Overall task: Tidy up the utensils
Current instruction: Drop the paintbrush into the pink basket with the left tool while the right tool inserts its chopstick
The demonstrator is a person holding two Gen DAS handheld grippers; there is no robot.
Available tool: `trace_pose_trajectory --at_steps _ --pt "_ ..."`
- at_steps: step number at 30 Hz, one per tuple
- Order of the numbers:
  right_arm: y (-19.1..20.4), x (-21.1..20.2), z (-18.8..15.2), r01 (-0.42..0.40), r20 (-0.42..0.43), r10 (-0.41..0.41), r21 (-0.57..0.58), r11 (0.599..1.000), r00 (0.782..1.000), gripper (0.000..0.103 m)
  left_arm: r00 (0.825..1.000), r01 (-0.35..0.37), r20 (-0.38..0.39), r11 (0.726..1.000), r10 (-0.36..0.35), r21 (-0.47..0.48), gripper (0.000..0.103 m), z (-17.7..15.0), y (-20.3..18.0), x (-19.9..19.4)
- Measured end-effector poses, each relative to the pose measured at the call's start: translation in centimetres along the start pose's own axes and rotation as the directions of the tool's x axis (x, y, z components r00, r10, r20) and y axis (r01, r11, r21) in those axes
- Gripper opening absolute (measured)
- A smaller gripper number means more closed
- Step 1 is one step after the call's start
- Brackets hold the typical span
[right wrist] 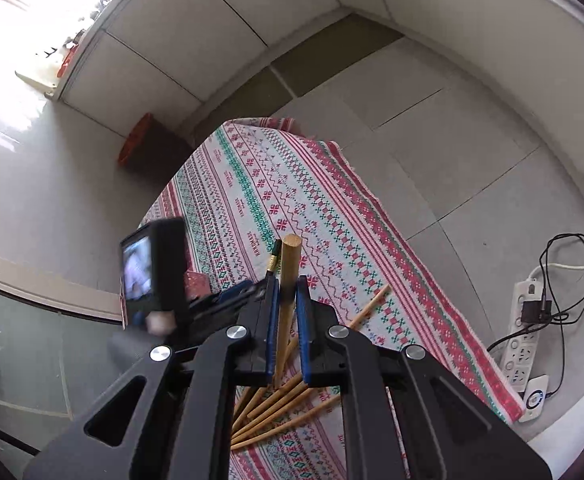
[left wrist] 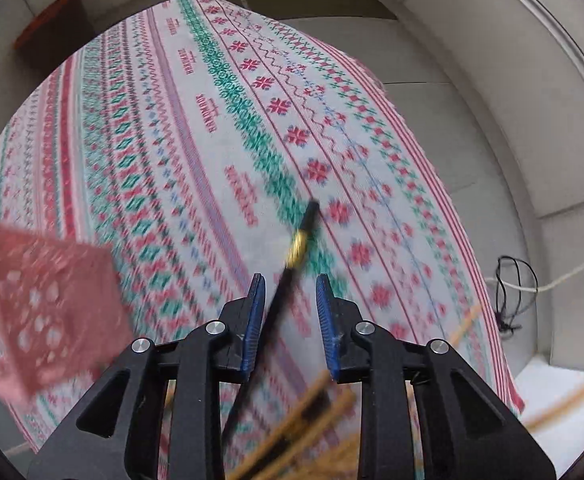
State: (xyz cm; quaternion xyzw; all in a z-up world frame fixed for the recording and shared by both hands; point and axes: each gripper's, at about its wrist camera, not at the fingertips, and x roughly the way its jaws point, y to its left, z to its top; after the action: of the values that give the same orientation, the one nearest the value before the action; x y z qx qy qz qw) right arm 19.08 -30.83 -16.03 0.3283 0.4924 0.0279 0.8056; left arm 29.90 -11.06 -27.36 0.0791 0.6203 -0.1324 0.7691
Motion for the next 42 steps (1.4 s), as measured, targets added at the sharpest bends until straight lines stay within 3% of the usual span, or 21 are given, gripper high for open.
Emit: trace_pose_trajectory --at_steps 4,5,8,12,15,18,21,27,28,32,36,42 --pt "-0.2 0.0 0.3 -0.002 0.010 0.002 -0.001 1.000 1.000 0.009 0.999 -0.035 0.029 0.999 0.033 0.042 0.024 0.9 -0.6 0.9" --pt "-0.1 -0.1 0.2 -0.001 0.016 0.001 -0.005 1.000 1.000 0.009 0.999 -0.041 0.034 0.998 0.039 0.051 0.009 0.9 -0.7 1.0" --pt "0.5 -0.6 0.0 0.005 0.036 -0.005 -0.023 1.000 0.999 0.009 0.997 -0.046 0.063 0.997 0.042 0.067 0.008 0.5 -1.0 0.4" --pt "2.1 -1.6 -1.0 0.011 0.063 -0.007 -0.060 0.998 0.998 0.009 0.983 -0.041 0.183 0.996 0.026 0.076 0.008 -2.3 -0.8 -4.0" --pt "4.3 -3.1 -2.4 0.028 0.103 -0.016 -0.121 0.992 0.995 0.009 0.959 -0.007 0.284 0.998 -0.013 0.069 0.008 -5.0 -0.2 -9.6" --pt "6.4 -4.4 -3.7 0.034 0.122 -0.012 -0.180 0.983 0.992 0.009 0.921 0.036 0.387 0.998 -0.051 0.046 0.007 -8.9 0.6 -15.7" --pt "8.5 -6.2 -5.2 0.038 0.158 -0.001 -0.231 0.972 0.988 0.009 0.892 0.099 0.440 0.995 -0.101 0.027 0.007 -11.3 1.9 -20.1" --pt "12.8 -10.1 -6.7 0.055 0.248 0.026 -0.313 0.948 0.968 0.009 0.805 0.162 0.579 0.987 -0.128 -0.007 0.007 -13.6 5.0 -27.7" --pt "13.2 -10.5 -6.7 0.059 0.257 0.027 -0.320 0.946 0.966 0.008 0.783 0.179 0.608 0.984 -0.131 -0.019 0.007 -13.8 5.7 -29.0" --pt "15.5 -12.8 -6.3 0.077 0.324 0.041 -0.344 0.936 0.945 0.009 0.733 0.211 0.669 0.976 -0.123 -0.052 0.006 -13.7 7.3 -31.5" --pt "16.7 -14.8 -5.1 0.034 0.365 0.100 -0.342 0.939 0.926 0.009 0.700 0.227 0.708 0.969 -0.094 -0.096 0.006 -13.5 9.0 -32.9" --pt "16.4 -16.7 -3.4 -0.069 0.429 0.200 -0.302 0.951 0.881 0.009 0.683 0.214 0.729 0.964 -0.034 -0.155 0.006 -13.1 10.5 -33.1"
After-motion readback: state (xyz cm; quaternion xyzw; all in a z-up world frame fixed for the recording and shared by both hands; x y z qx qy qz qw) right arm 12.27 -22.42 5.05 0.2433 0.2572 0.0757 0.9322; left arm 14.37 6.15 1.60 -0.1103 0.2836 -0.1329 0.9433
